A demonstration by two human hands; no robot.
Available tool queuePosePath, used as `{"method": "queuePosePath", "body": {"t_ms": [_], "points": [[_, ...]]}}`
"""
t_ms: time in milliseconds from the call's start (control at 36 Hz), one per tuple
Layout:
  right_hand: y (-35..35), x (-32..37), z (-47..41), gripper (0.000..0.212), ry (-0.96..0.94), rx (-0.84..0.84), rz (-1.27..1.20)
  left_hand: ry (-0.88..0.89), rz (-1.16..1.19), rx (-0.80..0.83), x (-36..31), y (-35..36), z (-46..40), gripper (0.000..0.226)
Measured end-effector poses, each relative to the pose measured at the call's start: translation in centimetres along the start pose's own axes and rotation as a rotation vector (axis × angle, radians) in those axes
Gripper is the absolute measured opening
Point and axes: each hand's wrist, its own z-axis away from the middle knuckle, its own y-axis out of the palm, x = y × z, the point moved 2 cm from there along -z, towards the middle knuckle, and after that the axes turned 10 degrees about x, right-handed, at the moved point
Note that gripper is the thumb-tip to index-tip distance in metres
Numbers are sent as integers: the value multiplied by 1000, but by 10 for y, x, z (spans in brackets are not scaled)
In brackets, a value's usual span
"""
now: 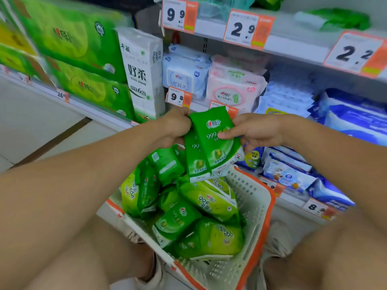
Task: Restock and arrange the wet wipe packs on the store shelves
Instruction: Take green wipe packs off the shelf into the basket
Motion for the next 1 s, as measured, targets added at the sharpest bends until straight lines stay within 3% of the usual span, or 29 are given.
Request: {"method": "queuePosePath", "body": {"t_ms": [83, 139, 222, 306, 417, 500, 583, 722, 806, 889, 944, 1000], "points": [[-8, -15, 12, 25, 53, -30, 129, 3, 5, 62, 2, 24, -3, 27], [-13, -25, 20, 31, 108, -64, 182, 16, -11, 88, 5, 41, -4, 20], [-17, -35, 31, 42, 219, -165, 399, 1, -102, 43, 11, 62, -14, 20], [-15, -47, 37, 32, 323, -252, 545, -83, -91, 23, 16, 81, -20, 15], [7, -73, 39, 38, 364, -266, 568, -159, -105, 43, 18, 104, -24, 12], [27, -87, 36, 45, 376, -173, 722, -230, -151, 82, 21, 116, -21, 12], [20, -93, 38, 47, 438, -100, 658, -279, -174, 124, 25, 122, -22, 12], [-20, -78, 61, 28, 319, -253, 472, -424, -154, 334, 38, 131, -24, 12], [-32, -74, 70, 38, 315, -287, 418, -462, -224, 363, 33, 128, -23, 18], [-40, -70, 77, 38, 298, -292, 432, -345, -405, 305, 6, 118, -21, 20], [-47, -65, 83, 31, 268, -350, 531, -93, -561, 176, -30, 113, -25, 13], [-59, -58, 90, 30, 204, -506, 660, 215, -570, 90, -83, 118, -25, 5]]}}
